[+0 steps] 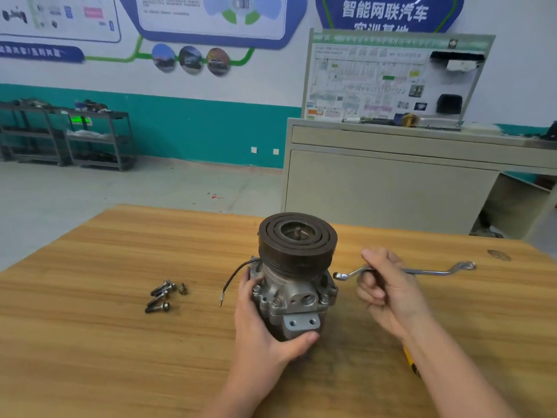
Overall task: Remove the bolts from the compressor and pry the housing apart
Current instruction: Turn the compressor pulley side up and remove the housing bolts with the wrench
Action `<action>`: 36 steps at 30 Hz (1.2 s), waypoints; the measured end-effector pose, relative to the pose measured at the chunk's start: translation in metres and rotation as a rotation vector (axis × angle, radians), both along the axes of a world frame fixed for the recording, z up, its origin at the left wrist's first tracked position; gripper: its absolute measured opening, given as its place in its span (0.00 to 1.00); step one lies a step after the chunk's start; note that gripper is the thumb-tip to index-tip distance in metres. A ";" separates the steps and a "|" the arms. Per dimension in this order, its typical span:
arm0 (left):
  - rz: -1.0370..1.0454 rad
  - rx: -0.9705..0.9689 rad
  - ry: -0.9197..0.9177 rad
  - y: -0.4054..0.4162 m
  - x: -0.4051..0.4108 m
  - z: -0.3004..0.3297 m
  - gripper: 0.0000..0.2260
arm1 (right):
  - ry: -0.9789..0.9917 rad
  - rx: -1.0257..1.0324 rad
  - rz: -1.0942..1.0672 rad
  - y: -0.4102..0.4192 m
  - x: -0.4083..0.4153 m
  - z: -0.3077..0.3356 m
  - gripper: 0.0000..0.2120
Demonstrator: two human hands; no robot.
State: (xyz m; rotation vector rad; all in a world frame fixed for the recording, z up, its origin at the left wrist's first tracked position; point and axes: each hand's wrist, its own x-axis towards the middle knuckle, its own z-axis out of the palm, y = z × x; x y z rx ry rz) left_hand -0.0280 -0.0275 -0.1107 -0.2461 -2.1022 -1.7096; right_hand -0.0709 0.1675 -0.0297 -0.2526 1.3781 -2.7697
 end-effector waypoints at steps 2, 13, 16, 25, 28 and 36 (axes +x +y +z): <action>0.001 0.006 0.024 0.001 0.000 0.001 0.47 | 0.069 0.106 -0.166 -0.007 0.016 -0.006 0.17; 0.005 0.013 0.040 0.003 0.006 0.005 0.45 | 0.671 0.985 -0.727 -0.052 0.070 -0.014 0.18; 0.011 0.003 0.049 0.003 0.004 0.003 0.46 | 0.961 1.245 -0.769 -0.056 0.074 -0.022 0.18; 0.068 -0.022 0.066 0.004 0.001 0.003 0.44 | 0.046 0.529 0.306 0.018 -0.003 0.012 0.13; 0.087 -0.066 0.080 0.004 0.000 0.003 0.44 | -0.101 0.417 0.563 0.009 -0.029 0.012 0.17; 0.076 -0.071 0.086 0.002 0.001 0.002 0.43 | -0.087 0.147 -0.026 -0.001 -0.004 0.003 0.15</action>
